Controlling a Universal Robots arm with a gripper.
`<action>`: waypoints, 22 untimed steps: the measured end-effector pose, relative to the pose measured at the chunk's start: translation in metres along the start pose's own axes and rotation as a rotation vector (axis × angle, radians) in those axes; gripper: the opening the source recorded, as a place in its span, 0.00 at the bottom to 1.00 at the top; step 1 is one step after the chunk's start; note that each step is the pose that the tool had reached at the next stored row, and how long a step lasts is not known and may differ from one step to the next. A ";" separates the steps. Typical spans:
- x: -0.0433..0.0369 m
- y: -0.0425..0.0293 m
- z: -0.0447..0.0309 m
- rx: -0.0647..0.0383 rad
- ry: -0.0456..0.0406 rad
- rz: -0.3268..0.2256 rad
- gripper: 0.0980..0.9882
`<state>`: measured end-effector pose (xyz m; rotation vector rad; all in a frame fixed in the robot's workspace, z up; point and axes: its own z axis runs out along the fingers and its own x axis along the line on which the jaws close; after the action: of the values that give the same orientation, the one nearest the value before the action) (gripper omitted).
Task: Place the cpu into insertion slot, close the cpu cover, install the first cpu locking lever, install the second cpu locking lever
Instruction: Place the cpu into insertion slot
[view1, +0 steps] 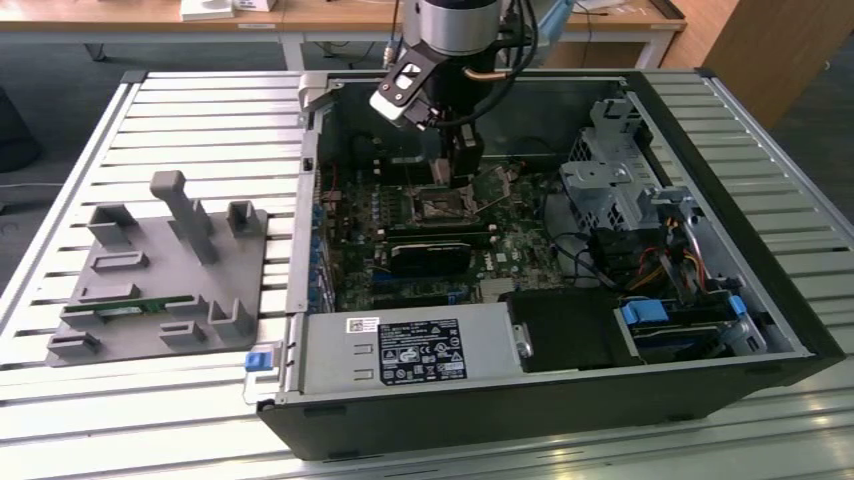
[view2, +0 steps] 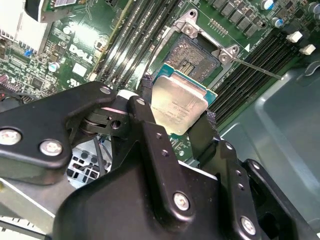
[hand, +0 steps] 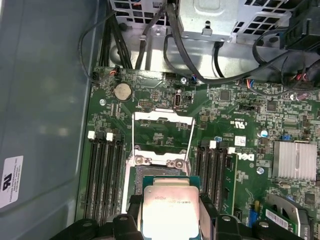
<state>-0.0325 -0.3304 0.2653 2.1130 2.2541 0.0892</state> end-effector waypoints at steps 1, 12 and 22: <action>0.0002 0.0000 0.0006 0.000 0.0000 0.000 0.49; 0.0002 -0.0005 0.0068 0.000 0.0000 0.000 0.49; 0.0002 -0.0009 0.0112 0.000 -0.0001 0.000 0.49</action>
<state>-0.0325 -0.3302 0.2541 2.1131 2.2540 0.0890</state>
